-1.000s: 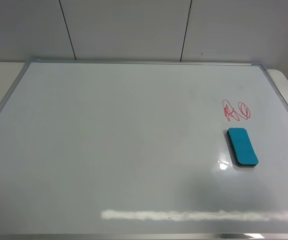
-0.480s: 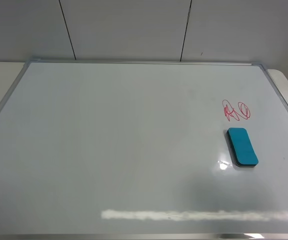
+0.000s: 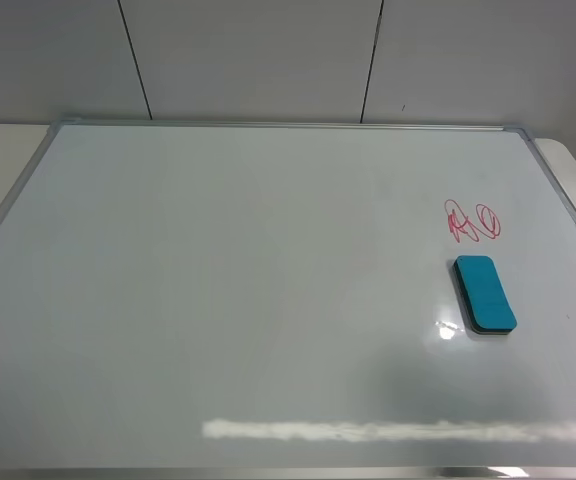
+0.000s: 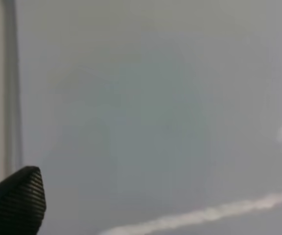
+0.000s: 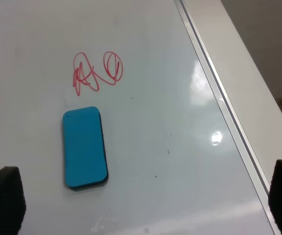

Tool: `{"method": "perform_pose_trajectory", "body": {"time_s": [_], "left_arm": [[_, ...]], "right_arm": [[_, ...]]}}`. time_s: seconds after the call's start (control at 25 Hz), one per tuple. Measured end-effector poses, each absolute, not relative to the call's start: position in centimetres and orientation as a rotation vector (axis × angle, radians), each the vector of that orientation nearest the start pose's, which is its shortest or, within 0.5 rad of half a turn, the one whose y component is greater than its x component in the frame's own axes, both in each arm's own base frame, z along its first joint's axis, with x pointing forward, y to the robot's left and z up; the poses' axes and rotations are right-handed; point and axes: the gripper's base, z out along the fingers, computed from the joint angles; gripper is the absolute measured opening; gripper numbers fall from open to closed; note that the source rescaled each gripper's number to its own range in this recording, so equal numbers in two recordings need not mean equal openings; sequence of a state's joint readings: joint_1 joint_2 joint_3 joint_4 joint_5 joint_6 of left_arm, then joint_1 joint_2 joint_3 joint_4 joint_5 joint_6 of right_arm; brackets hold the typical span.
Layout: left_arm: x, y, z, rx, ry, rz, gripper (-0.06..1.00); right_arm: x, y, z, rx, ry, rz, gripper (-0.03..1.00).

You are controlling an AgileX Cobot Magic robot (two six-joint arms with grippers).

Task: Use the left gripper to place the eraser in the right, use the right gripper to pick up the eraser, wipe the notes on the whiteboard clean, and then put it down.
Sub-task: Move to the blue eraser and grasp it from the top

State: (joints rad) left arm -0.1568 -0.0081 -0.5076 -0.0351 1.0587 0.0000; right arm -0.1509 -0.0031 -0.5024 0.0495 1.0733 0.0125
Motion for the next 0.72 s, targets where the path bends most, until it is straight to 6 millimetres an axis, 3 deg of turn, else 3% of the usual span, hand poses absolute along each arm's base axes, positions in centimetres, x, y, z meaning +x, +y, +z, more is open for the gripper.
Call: {"method": "perform_pose_trajectory", "body": {"time_s": [0.32, 0.72], "left_arm": [[-0.67, -0.3, 27.98, -0.041, 2.022, -0.014, 1.0], [-0.65, -0.33, 27.99, -0.084, 2.019, 0.013, 1.0]], "right_arm": [[-0.56, 0.49, 27.7, 0.165, 2.044, -0.027, 1.0], [-0.56, 0.49, 27.7, 0.165, 2.044, -0.027, 1.0]]}}
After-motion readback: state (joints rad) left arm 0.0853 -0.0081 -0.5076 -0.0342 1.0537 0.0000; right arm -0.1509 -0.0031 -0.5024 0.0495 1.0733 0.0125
